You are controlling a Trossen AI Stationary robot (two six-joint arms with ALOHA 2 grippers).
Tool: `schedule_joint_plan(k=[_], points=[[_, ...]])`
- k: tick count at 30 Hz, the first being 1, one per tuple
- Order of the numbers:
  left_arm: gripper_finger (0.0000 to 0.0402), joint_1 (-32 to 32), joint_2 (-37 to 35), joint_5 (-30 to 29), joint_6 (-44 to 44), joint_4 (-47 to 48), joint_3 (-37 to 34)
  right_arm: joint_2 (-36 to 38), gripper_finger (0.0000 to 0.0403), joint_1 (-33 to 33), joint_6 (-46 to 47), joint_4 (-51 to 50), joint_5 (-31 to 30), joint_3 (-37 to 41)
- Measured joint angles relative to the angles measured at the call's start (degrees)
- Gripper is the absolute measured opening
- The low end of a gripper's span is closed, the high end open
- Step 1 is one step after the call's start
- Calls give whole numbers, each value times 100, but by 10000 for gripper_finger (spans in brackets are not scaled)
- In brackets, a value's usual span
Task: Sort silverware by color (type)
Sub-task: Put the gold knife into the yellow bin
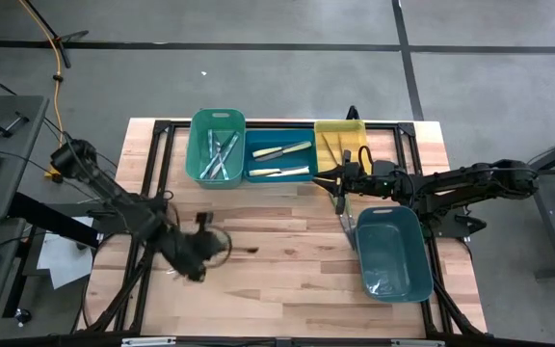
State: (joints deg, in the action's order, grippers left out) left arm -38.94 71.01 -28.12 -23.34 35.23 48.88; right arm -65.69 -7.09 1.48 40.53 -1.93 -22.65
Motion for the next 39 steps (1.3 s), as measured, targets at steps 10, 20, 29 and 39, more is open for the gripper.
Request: schedule_joint_plan(k=[10, 20, 29, 39], points=[[10, 2528, -890, 1284, 3084, -6318, -2470, 0, 67, 0, 4, 133, 0, 0], [8, 3868, -795, 2009, 2803, -7888, -3119, -508, 67, 0, 107, 1502, 0, -2], [8, 3871, -709, 2014, 2700, -7789, -3119, -1068, 67, -13, -22, 1744, -39, -227], [8, 3934, -419, 2011, 2337, -7867, -2969, -2093, 114, 13, 130, 1712, -50, -1119]])
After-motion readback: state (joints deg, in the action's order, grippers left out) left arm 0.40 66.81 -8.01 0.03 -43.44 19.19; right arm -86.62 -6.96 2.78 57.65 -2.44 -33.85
